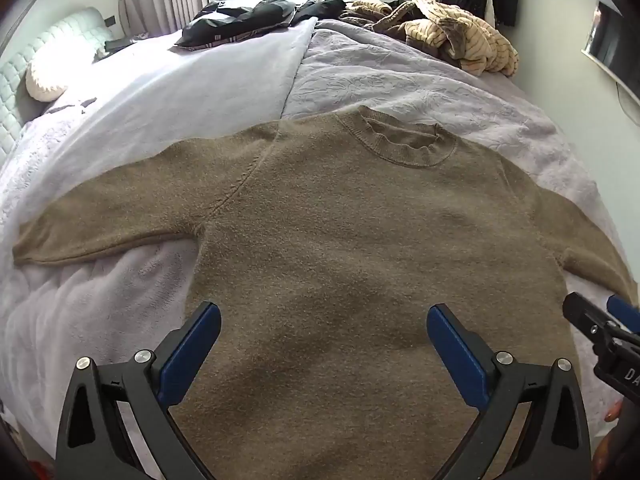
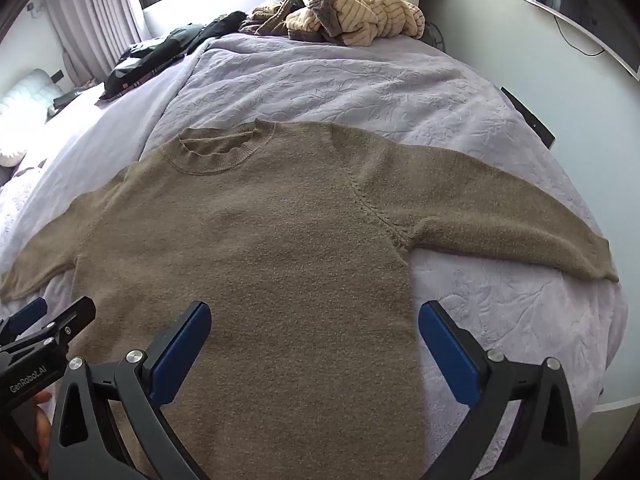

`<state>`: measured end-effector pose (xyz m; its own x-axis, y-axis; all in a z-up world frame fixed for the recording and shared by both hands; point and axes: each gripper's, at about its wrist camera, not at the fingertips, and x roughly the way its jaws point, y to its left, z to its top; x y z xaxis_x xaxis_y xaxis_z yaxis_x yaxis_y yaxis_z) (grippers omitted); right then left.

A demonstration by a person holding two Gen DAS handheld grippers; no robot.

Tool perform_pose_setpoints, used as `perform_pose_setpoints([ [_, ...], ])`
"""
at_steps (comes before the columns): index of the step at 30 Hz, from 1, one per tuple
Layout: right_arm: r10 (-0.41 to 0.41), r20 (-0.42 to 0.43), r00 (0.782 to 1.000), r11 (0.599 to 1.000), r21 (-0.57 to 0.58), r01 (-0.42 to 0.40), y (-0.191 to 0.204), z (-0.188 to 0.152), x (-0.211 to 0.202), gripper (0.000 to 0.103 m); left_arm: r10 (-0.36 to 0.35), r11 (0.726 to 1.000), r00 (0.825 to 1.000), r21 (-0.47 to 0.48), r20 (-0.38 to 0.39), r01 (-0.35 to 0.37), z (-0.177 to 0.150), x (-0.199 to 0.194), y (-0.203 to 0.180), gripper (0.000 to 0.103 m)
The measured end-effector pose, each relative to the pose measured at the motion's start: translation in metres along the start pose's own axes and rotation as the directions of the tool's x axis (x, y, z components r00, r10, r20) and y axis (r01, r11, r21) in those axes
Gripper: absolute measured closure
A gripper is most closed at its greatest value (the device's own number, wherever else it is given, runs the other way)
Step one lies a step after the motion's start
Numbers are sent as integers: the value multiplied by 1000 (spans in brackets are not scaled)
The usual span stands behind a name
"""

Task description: Fold small clothes

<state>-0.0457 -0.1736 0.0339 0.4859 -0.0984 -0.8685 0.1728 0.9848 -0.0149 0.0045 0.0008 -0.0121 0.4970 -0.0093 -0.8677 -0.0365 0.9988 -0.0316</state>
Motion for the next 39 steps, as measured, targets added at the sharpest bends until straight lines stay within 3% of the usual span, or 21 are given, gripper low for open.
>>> perform_pose_setpoints([
  [3,-2,2,1000,1000,-6,2,2,-1,-1,0,36,999,999,19,15,-37,-1,-1,-4,0],
  [39,2,-32,999,1000,-9,-2,9,-7,8,0,46,999,999,-8,14,-46,-2,-1,-1,0],
])
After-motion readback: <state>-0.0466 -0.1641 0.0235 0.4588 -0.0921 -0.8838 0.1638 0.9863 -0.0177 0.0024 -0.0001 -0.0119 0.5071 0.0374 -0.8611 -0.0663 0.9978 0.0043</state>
